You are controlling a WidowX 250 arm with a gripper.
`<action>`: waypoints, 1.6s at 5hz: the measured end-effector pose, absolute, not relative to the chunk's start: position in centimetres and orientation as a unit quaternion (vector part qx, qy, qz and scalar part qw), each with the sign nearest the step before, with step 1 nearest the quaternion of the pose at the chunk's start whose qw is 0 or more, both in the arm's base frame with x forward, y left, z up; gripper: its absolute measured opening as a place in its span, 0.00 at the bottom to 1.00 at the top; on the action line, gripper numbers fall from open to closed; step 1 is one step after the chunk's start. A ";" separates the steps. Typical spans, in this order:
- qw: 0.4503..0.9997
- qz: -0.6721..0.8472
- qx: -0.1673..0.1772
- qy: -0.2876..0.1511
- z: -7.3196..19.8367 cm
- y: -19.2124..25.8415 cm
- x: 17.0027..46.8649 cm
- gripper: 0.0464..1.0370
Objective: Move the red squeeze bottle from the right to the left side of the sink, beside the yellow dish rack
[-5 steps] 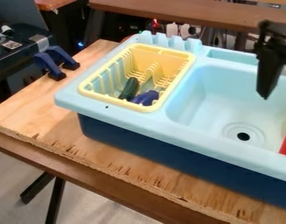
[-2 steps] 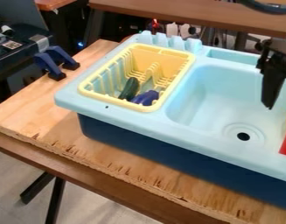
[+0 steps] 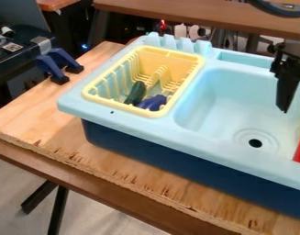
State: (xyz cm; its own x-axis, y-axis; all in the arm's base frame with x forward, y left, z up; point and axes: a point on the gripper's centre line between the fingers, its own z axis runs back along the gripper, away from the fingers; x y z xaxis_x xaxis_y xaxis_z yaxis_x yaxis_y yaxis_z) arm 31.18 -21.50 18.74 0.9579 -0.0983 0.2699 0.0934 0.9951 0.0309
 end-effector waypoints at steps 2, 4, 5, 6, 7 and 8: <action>0.989 -0.042 0.004 -0.141 18.5 -22.2 30.8 0.32; 0.989 -0.045 0.001 -0.140 18.0 -22.4 30.1 0.07; 0.991 -0.046 -0.037 -0.118 18.2 -21.8 30.4 0.06; 0.986 -0.049 -0.087 -0.130 22.8 -20.3 32.6 0.06; 0.988 -0.037 -0.093 -0.120 26.6 -17.5 34.3 0.06; 0.992 -0.003 -0.081 -0.099 26.1 -15.2 37.0 0.06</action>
State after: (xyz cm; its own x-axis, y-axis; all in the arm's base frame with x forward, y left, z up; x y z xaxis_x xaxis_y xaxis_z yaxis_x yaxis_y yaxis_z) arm 37.02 -15.16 26.06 0.9803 0.0111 0.1974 0.0211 0.9869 -0.1600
